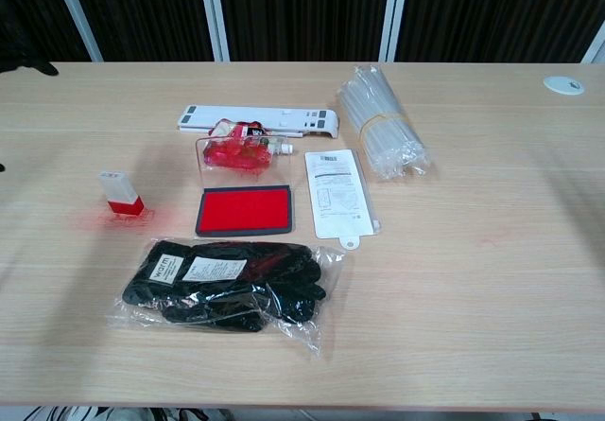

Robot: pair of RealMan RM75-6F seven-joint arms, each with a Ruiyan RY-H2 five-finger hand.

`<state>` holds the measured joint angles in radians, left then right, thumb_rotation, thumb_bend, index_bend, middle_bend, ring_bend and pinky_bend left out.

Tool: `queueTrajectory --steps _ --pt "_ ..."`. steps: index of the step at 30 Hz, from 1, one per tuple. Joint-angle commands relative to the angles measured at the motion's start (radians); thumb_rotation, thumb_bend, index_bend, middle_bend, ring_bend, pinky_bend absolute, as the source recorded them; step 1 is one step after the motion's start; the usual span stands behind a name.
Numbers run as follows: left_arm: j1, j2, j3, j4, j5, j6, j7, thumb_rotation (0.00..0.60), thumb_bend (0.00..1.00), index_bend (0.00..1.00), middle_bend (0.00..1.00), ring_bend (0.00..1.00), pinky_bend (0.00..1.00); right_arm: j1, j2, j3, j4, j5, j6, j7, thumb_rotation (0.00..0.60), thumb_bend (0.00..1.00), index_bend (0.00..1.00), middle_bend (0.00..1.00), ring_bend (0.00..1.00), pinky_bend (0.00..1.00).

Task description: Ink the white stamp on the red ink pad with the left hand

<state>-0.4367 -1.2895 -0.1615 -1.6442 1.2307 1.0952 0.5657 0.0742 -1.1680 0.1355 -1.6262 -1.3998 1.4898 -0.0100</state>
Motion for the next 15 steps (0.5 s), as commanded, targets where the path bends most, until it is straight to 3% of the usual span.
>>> queueTrajectory --steps 1,15 --pt "-0.046 -0.048 -0.009 0.044 -0.048 -0.051 0.046 0.600 0.13 0.20 0.16 0.05 0.17 0.001 0.000 0.001 0.000 0.002 -0.002 0.002 0.600 0.03 0.00 0.00 0.00 0.17" --pt "-0.161 -0.195 -0.008 0.190 -0.157 -0.147 0.126 0.600 0.18 0.36 0.32 0.15 0.25 0.004 0.001 0.006 -0.004 0.014 -0.010 0.014 0.600 0.06 0.00 0.00 0.00 0.17"
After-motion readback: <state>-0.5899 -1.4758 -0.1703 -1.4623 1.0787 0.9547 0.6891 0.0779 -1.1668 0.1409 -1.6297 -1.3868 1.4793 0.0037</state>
